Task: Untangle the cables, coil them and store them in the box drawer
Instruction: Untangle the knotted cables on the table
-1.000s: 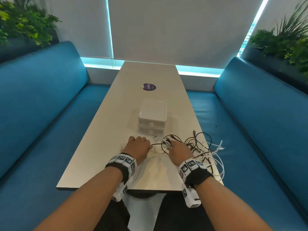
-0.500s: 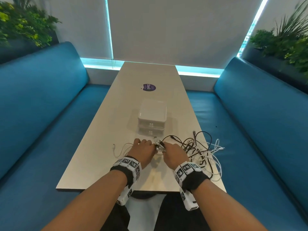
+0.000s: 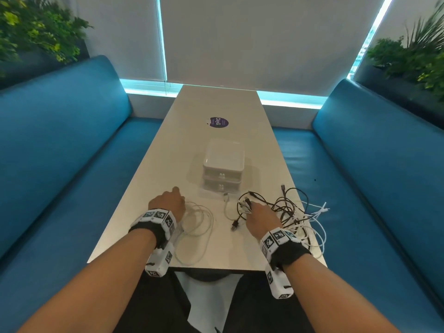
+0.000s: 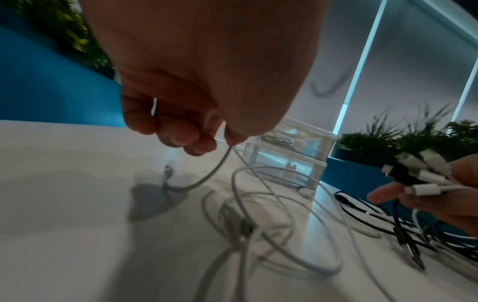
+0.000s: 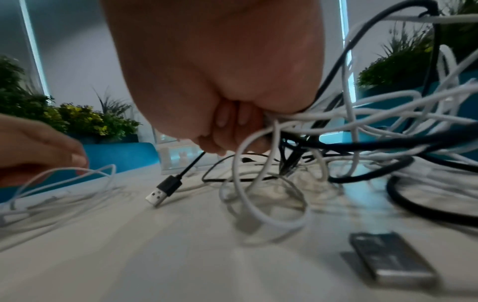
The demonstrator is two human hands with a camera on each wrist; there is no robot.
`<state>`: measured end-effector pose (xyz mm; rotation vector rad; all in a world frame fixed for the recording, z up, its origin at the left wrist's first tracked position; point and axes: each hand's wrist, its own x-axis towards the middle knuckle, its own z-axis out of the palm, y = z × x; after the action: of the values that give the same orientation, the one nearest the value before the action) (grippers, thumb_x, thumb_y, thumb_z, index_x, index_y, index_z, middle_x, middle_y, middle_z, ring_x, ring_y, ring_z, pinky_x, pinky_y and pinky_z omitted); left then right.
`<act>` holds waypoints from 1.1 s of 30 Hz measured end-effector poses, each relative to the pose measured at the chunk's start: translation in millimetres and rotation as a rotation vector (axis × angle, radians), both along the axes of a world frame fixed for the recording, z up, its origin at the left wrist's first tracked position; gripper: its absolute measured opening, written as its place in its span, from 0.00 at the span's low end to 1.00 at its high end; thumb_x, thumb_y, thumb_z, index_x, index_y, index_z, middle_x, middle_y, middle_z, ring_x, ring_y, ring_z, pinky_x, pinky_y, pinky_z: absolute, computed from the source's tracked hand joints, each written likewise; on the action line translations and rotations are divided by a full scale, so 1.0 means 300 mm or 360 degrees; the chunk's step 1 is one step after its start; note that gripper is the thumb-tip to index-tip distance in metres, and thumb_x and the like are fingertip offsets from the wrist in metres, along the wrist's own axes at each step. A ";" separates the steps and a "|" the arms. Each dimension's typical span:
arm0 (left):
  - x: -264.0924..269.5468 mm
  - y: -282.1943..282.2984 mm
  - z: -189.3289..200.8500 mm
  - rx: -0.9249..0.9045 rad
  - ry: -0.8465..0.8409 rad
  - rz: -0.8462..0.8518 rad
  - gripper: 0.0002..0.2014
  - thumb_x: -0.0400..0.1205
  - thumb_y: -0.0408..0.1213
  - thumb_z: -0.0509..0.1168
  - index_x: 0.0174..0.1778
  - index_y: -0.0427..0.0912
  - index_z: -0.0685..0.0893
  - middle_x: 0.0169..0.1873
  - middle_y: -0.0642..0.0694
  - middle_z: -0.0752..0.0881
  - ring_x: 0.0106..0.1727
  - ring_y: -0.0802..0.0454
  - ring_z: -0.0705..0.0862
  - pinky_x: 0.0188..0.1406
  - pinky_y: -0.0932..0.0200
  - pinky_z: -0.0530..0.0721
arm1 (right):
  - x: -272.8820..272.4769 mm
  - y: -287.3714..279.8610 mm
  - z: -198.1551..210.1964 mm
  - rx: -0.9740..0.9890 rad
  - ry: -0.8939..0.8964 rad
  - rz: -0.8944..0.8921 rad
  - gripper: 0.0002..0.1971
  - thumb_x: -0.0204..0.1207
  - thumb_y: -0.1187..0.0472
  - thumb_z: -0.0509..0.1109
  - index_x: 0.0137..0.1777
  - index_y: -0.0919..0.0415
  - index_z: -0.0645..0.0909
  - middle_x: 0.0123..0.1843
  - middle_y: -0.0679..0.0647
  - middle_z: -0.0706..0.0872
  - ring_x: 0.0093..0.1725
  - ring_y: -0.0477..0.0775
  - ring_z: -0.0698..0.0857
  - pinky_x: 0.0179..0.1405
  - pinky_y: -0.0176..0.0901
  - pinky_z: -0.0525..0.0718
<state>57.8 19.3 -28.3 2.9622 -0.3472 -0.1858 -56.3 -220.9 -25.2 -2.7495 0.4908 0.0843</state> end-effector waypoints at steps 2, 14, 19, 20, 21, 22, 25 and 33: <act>-0.004 0.026 -0.022 0.0084 0.0074 0.0098 0.18 0.90 0.46 0.51 0.71 0.40 0.70 0.62 0.39 0.83 0.60 0.39 0.85 0.51 0.51 0.79 | 0.008 0.021 0.002 0.0056 -0.0039 0.0087 0.12 0.81 0.58 0.56 0.58 0.55 0.79 0.54 0.60 0.88 0.55 0.65 0.86 0.46 0.48 0.78; -0.019 0.026 -0.049 -0.0073 0.0170 0.0155 0.12 0.83 0.27 0.59 0.63 0.32 0.75 0.63 0.33 0.80 0.64 0.36 0.81 0.59 0.50 0.80 | -0.022 0.059 -0.003 0.0153 0.0005 0.0188 0.14 0.79 0.57 0.56 0.57 0.52 0.80 0.52 0.58 0.88 0.51 0.62 0.86 0.52 0.54 0.86; -0.009 0.008 -0.041 -0.0457 0.0031 0.0215 0.14 0.85 0.27 0.54 0.64 0.35 0.79 0.64 0.33 0.75 0.64 0.34 0.76 0.65 0.47 0.76 | -0.008 0.065 0.018 0.0205 -0.0021 0.0173 0.14 0.81 0.58 0.56 0.59 0.54 0.81 0.53 0.59 0.89 0.53 0.64 0.86 0.54 0.54 0.85; -0.006 -0.001 -0.028 -0.0586 0.0007 0.0171 0.13 0.87 0.28 0.53 0.62 0.36 0.81 0.61 0.33 0.76 0.61 0.34 0.78 0.62 0.48 0.78 | -0.001 0.066 0.024 0.0231 -0.0033 0.0154 0.14 0.81 0.58 0.57 0.59 0.56 0.81 0.54 0.60 0.88 0.54 0.66 0.85 0.53 0.53 0.84; -0.004 -0.014 -0.008 -0.0693 -0.0018 0.0105 0.13 0.88 0.29 0.53 0.59 0.38 0.82 0.58 0.34 0.77 0.58 0.34 0.81 0.59 0.49 0.79 | 0.008 0.066 0.028 0.0265 -0.0049 0.0138 0.14 0.82 0.58 0.57 0.59 0.58 0.82 0.54 0.61 0.88 0.54 0.66 0.85 0.53 0.53 0.84; -0.004 -0.028 0.009 -0.0782 -0.0022 0.0026 0.12 0.88 0.30 0.53 0.54 0.40 0.84 0.55 0.35 0.79 0.54 0.34 0.83 0.55 0.49 0.81 | 0.017 0.070 0.036 0.0306 -0.0065 0.0114 0.14 0.83 0.56 0.58 0.59 0.59 0.82 0.55 0.61 0.88 0.55 0.66 0.85 0.54 0.53 0.83; -0.031 -0.086 0.045 -0.1003 0.0173 -0.0186 0.12 0.86 0.30 0.56 0.42 0.45 0.82 0.39 0.42 0.88 0.41 0.39 0.89 0.45 0.49 0.88 | 0.040 0.084 0.056 0.0426 -0.0158 0.0058 0.15 0.84 0.53 0.61 0.60 0.61 0.83 0.57 0.61 0.88 0.58 0.65 0.84 0.55 0.51 0.82; -0.145 -0.250 0.062 -0.0922 0.0164 -0.0471 0.08 0.87 0.38 0.57 0.43 0.46 0.79 0.36 0.45 0.89 0.38 0.43 0.88 0.44 0.45 0.87 | 0.040 0.088 0.096 0.0683 -0.0301 0.0115 0.10 0.82 0.55 0.64 0.40 0.54 0.82 0.39 0.53 0.84 0.41 0.55 0.82 0.40 0.44 0.73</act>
<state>14.3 -55.8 -9.8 2.3138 -0.6914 -0.2250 -44.4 -194.6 3.7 -2.3244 0.2818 -0.0483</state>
